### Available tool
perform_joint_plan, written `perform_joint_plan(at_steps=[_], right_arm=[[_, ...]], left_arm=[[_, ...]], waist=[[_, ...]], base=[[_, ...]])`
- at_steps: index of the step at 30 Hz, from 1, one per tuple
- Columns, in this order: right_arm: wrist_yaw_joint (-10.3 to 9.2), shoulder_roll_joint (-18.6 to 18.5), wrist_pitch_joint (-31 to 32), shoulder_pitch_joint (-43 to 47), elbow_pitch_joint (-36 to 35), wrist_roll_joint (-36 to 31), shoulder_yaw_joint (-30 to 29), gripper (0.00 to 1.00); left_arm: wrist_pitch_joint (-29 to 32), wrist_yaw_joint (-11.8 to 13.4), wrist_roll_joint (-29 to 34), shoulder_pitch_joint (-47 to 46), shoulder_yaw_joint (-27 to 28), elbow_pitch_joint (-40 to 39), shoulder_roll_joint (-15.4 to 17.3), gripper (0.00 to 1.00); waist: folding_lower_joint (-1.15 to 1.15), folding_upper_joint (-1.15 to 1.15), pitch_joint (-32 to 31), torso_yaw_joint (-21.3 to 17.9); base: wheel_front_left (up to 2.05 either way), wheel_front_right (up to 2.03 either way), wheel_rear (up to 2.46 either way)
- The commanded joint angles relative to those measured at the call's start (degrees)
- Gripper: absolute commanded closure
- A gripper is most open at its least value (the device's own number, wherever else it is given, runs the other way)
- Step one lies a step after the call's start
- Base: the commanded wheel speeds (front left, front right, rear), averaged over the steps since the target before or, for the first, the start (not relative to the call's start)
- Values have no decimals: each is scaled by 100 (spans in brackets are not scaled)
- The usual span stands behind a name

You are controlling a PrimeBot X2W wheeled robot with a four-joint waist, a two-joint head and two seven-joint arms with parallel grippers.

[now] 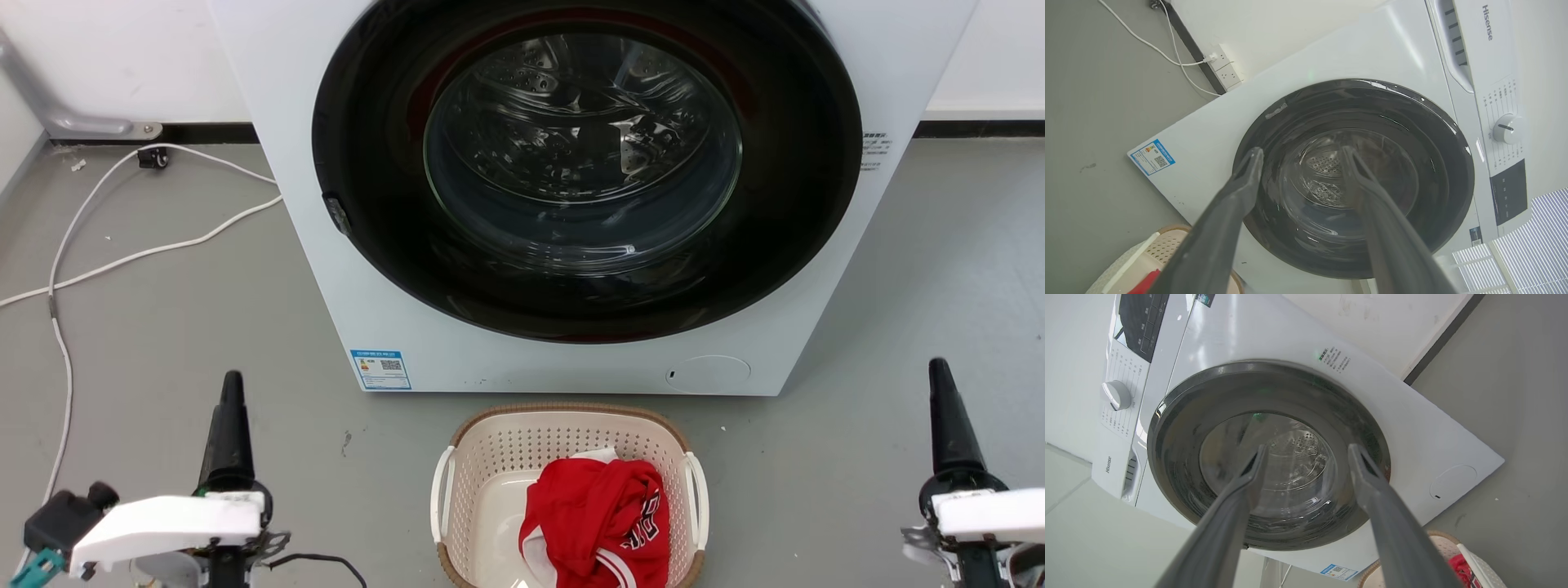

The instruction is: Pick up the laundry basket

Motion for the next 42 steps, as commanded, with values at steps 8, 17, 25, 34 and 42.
perform_joint_plan(at_steps=[8, 17, 25, 34, 42], right_arm=[[11, -14, -200, -77, -816, -1729, 253, 0], [12, -13, -392, 74, -1177, -3042, 490, 0], [12, -12, -523, 215, -1108, -3700, 432, 0], [12, -10, -642, 289, -983, -4316, 384, 0], [13, -9, -750, 364, -932, -4878, 403, 0]], left_arm=[[-205, 154, 1380, 35, -469, -766, 20, 0], [-395, 197, 2716, 132, -870, -1207, 21, 0], [-523, 273, 3847, 138, -1301, -1350, 82, 0], [-643, 743, 4571, 115, -1989, -1338, 442, 0], [-751, 1196, 4938, 40, -2510, -1275, 749, 0]], waist=[[0, 0, 23, -1], [0, 0, 45, -17], [0, 0, 49, -33], [0, 0, 36, -41], [0, 0, 39, -55]], base=[[0, 0, 0], [0, 0, 0], [0, 0, 0], [0, 0, 0], [0, 0, 0]])
